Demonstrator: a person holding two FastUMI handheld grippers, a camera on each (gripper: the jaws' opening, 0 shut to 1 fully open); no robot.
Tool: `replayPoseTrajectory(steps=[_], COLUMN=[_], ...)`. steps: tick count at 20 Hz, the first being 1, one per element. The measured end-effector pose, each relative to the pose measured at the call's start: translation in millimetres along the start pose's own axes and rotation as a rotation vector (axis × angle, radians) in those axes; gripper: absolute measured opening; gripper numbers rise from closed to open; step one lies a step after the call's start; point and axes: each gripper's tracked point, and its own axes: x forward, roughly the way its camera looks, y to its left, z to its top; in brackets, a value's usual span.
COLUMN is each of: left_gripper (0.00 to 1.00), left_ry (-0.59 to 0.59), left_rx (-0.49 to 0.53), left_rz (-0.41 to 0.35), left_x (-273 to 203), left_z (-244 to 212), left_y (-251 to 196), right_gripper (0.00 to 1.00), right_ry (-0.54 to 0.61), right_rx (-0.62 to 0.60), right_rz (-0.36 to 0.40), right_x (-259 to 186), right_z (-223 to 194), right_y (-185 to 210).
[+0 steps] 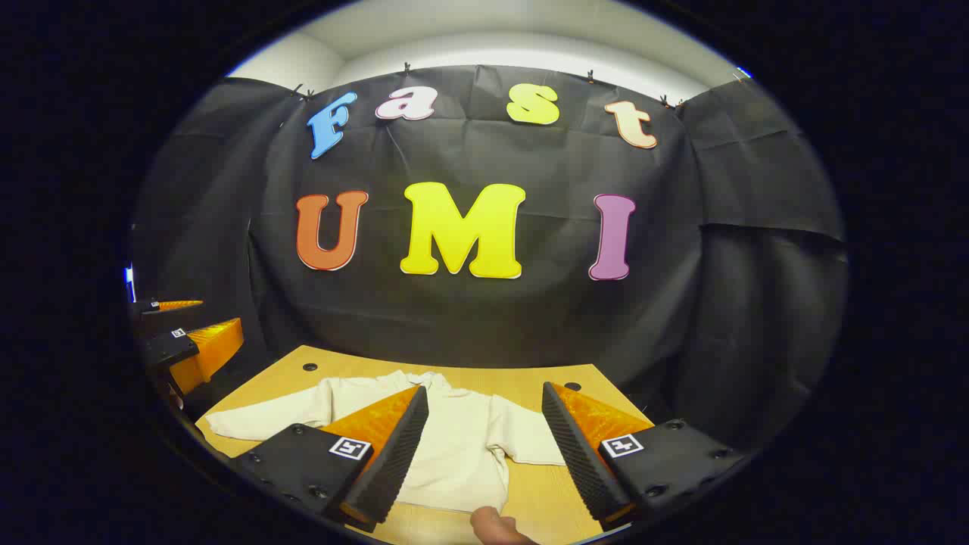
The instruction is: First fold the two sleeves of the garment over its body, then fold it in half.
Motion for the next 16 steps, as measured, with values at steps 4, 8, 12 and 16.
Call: replayPoseTrajectory(steps=[4,8,12,16], left_gripper=[0.99,0.99,0.99,0.99], left_ry=[0.002,-0.001,-0.014,-0.015], left_rx=[-0.003,-0.009,-0.033,-0.043], left_rz=[-0.007,0.001,0.024,0.054], left_x=[5.9,14.5,23.2,32.3], left_z=[-1.3,1.1,6.6,7.6], left_y=[-1.1,1.0,3.8,11.0], right_gripper=[0.94,0.94,0.94,0.94], right_ry=[-0.012,-0.072,-0.059,-0.066], right_rx=[-0.011,-0.014,-0.028,-0.049], right_rz=[0.004,0.004,0.040,0.059], right_x=[5.0,13.1,23.0,33.4], right_z=[6.1,23.6,26.9,33.0], right_y=[16.5,22.2,33.6,38.9])
